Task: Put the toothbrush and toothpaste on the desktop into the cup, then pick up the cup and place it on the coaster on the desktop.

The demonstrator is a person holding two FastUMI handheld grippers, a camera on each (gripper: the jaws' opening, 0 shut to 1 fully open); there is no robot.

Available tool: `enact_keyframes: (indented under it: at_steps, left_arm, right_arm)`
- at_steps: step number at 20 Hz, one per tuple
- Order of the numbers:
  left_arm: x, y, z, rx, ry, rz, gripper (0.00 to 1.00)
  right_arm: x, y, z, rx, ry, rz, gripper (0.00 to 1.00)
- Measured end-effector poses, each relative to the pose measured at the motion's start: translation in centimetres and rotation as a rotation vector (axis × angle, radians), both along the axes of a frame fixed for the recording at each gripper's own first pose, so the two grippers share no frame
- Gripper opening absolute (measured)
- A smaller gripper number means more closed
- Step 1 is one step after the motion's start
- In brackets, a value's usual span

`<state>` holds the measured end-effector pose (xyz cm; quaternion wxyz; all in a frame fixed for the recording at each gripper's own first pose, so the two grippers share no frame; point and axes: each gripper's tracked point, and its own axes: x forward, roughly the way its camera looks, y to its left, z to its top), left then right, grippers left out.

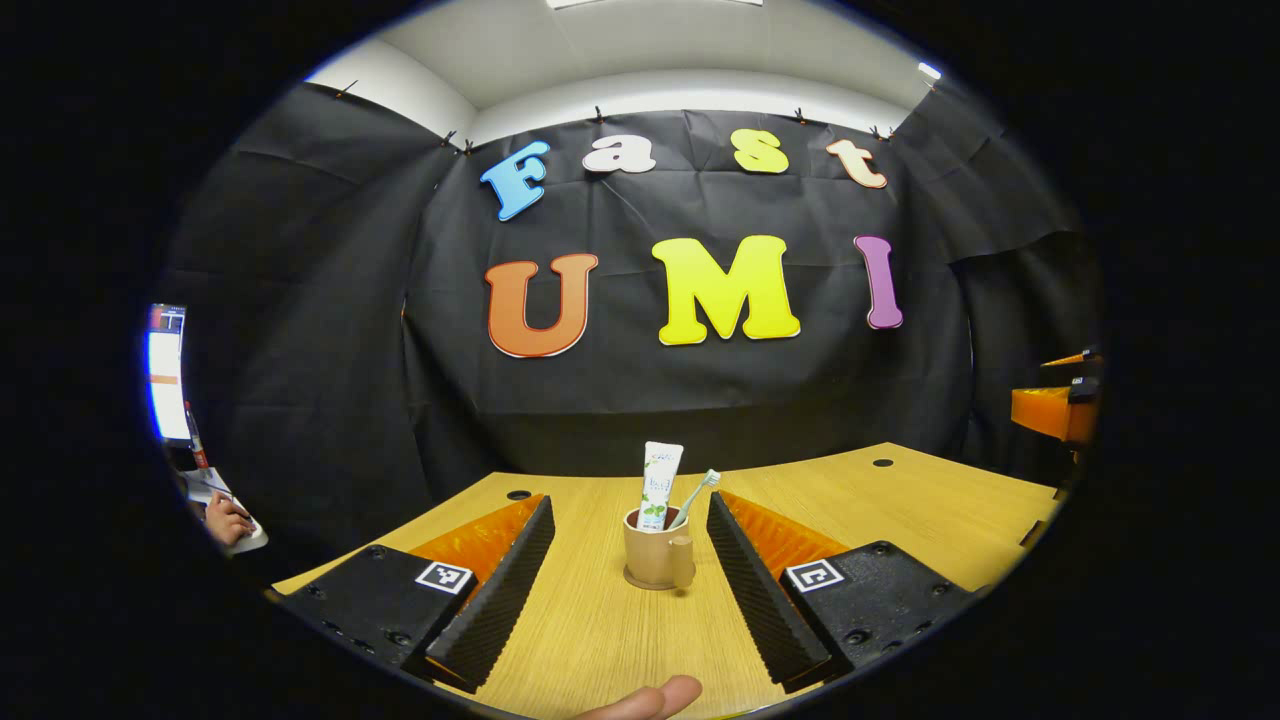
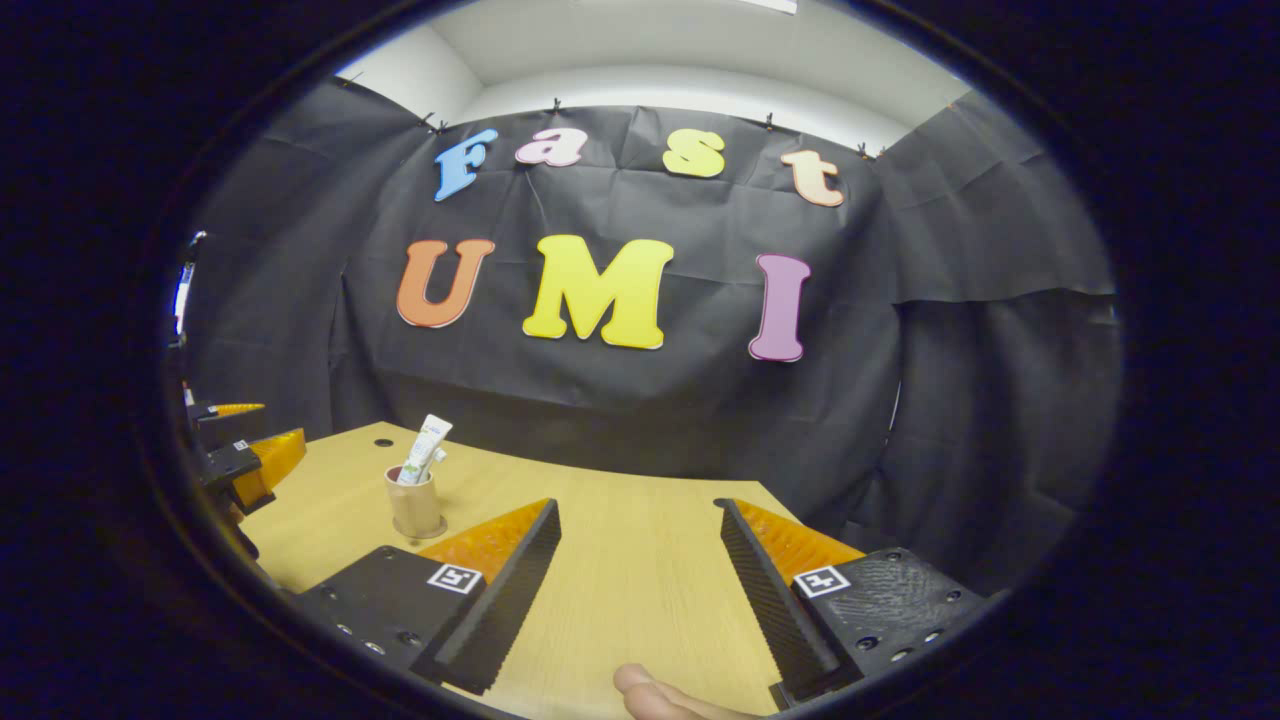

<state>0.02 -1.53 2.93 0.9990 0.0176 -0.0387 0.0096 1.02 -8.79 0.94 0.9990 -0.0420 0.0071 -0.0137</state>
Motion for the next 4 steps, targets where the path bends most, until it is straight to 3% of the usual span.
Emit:
enact_keyframes:
  at_steps: [4]
  left_arm:
    - [-0.05,-0.14,0.56,0.0,-0.004,0.006,0.98]
  right_arm:
    - [0.23,0.12,0.27,-0.002,0.014,0.004,0.96]
